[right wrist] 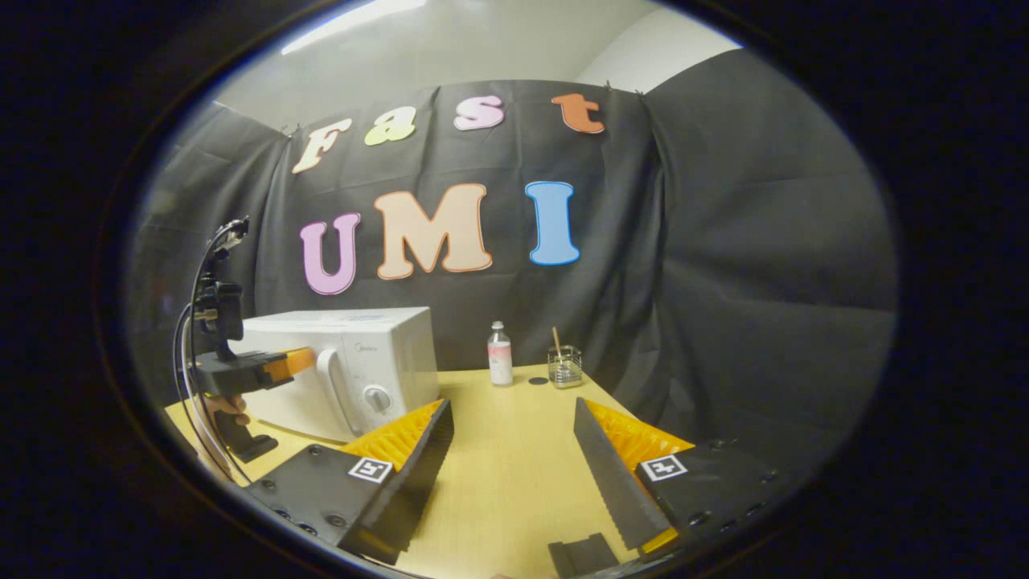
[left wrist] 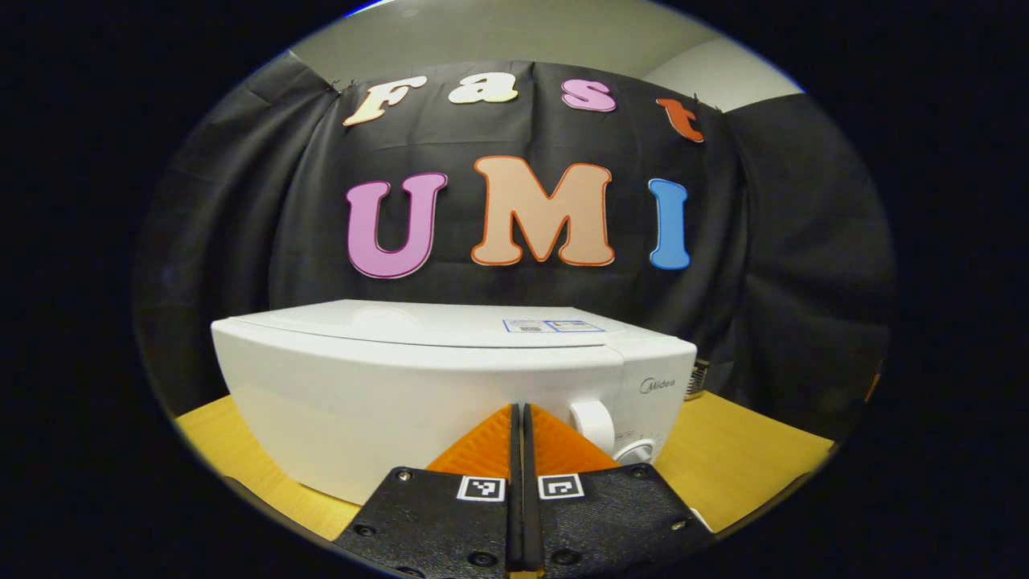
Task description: Open the microwave oven with the left hand, put the food in, and close the microwave oven.
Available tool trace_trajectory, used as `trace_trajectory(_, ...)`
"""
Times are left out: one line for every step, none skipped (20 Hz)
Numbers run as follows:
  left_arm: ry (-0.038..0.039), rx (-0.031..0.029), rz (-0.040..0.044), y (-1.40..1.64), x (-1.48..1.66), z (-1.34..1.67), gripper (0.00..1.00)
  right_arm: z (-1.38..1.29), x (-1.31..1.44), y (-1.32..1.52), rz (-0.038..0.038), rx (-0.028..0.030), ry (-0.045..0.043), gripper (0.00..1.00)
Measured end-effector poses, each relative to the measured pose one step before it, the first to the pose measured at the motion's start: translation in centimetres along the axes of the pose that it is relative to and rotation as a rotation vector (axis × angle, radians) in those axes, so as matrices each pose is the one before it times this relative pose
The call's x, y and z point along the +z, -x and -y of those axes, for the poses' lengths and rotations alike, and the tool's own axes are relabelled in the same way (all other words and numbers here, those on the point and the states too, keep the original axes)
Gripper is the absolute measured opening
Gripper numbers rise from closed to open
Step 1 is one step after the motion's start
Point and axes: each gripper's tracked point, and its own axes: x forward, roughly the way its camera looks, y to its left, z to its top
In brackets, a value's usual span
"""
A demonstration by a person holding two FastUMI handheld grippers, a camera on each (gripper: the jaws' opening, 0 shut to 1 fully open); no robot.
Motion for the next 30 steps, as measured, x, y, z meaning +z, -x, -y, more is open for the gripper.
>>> trace_trajectory(0.01235,0.00994,-0.00758,0.663,0.087,-0.373,0.01,-0.098,0.087,0.126,0.00126,0.00245,-0.00151,0.93)
trace_trajectory(0.01665,0.00953,-0.01066,0.696,0.016,-0.406,0.03,-0.173,-0.077,-0.010,0.00047,0.00385,-0.00087,0.93)
trace_trajectory(0.01659,0.00987,-0.00523,0.792,-0.045,-0.546,0.04,-0.162,-0.021,0.021,-0.00058,0.00553,-0.00038,0.94)
trace_trajectory(0.01432,0.01519,-0.00332,1.005,0.110,-0.739,0.05,-0.209,-0.009,0.026,-0.00116,0.00682,0.00104,0.94)
trace_trajectory(0.00475,0.01322,-0.00217,0.880,0.172,-0.806,0.05,-0.217,-0.078,-0.040,-0.00184,0.00661,0.00240,0.93)
trace_trajectory(-0.00350,0.01477,0.00888,0.960,0.333,-0.827,0.05,-0.146,-0.038,0.024,-0.00187,0.00488,0.00250,0.93)
trace_trajectory(-0.01247,0.01748,0.00882,0.917,0.280,-0.932,0.05,-0.198,-0.055,0.021,-0.00164,0.00573,0.00264,0.93)
trace_trajectory(-0.01744,0.01417,0.00591,0.879,0.216,-0.960,0.05,-0.163,0.021,0.062,-0.00042,0.00432,0.00069,0.93)
trace_trajectory(-0.01493,0.01109,0.00679,0.889,0.206,-0.825,0.05,-0.181,0.055,0.037,0.00026,0.00401,-0.00104,0.93)
trace_trajectory(-0.00738,0.00599,0.00442,0.882,0.225,-0.731,0.06,-0.226,0.154,0.107,0.00244,0.00582,-0.00143,0.93)
trace_trajectory(-0.00156,0.00345,0.00268,0.903,0.036,-0.714,0.08,-0.177,0.051,0.168,0.00233,0.00496,-0.00132,0.93)
trace_trajectory(0.00954,0.00033,0.00496,0.808,0.245,-0.635,0.16,-0.161,0.134,0.123,0.00312,0.00321,-0.00020,0.93)
trace_trajectory(0.01241,0.00680,0.00206,0.692,0.070,-0.617,0.17,-0.115,0.120,0.099,0.00528,0.00153,0.00099,0.93)
trace_trajectory(0.00531,0.01042,-0.00388,0.664,-0.067,-0.738,0.24,-0.070,0.294,0.102,0.00616,-0.00250,0.00034,0.93)
trace_trajectory(0.00217,0.01339,0.00026,0.674,0.108,-0.784,0.26,-0.046,0.300,0.117,0.00649,-0.00111,-0.00054,0.93)
trace_trajectory(-0.00058,0.01222,0.01093,0.602,0.363,-0.610,0.28,-0.254,0.067,0.188,0.00527,0.00353,0.00167,0.93)
trace_trajectory(-0.00206,0.01122,0.01422,0.701,0.492,-0.692,0.29,-0.215,0.257,0.266,0.00585,0.00234,0.00292,0.93)
trace_trajectory(-0.00533,0.00424,0.02055,0.554,0.514,-0.451,0.32,-0.150,0.189,0.233,0.00758,0.00159,0.00281,0.93)
trace_trajectory(-0.01364,0.00824,0.01215,0.544,0.273,-0.454,0.37,-0.057,0.176,0.076,0.00523,-0.00250,0.00299,0.93)
trace_trajectory(-0.01310,0.00580,0.00997,0.387,0.265,-0.595,0.49,-0.097,0.164,0.134,0.00650,-0.00235,0.00229,0.93)
trace_trajectory(-0.00741,0.00424,0.00919,0.515,0.040,-0.428,0.56,-0.274,0.203,0.225,0.00580,0.00209,0.00500,0.93)
trace_trajectory(-0.00052,0.00059,0.00848,0.511,0.113,-0.435,0.75,-0.317,0.288,0.233,0.00819,0.00456,0.00422,0.93)
trace_trajectory(-0.00232,0.00771,0.00463,0.598,0.000,-0.553,0.78,-0.370,0.226,0.272,0.00320,0.00688,0.00255,0.93)
trace_trajectory(0.00146,0.00655,0.00009,0.391,-0.050,-0.841,0.94,-0.499,0.094,0.324,0.00598,0.01250,0.00212,0.93)
trace_trajectory(0.00068,0.01534,-0.00414,0.301,-0.239,-0.671,1.00,-0.412,0.181,0.191,0.00453,0.01093,0.00073,0.95)
trace_trajectory(-0.00045,0.01051,-0.00273,0.396,-0.155,-0.772,0.98,-0.295,0.257,0.162,0.00665,0.01063,-0.00153,0.93)
trace_trajectory(0.00165,0.00958,-0.00185,0.563,-0.203,-0.753,0.98,-0.204,0.054,0.181,0.00127,0.00314,-0.00573,0.93)
trace_trajectory(-0.00008,0.00811,-0.00317,0.441,-0.079,-0.702,0.98,-0.174,0.049,0.164,-0.00083,0.00226,-0.00198,0.93)
trace_trajectory(-0.00132,0.00930,0.00008,0.438,-0.222,-0.802,0.98,-0.340,0.044,0.205,0.00200,0.00360,0.00182,0.93)
trace_trajectory(0.00010,0.01243,0.00230,0.438,-0.020,-0.861,0.98,-0.394,0.085,0.178,0.00311,0.00514,0.00567,0.93)
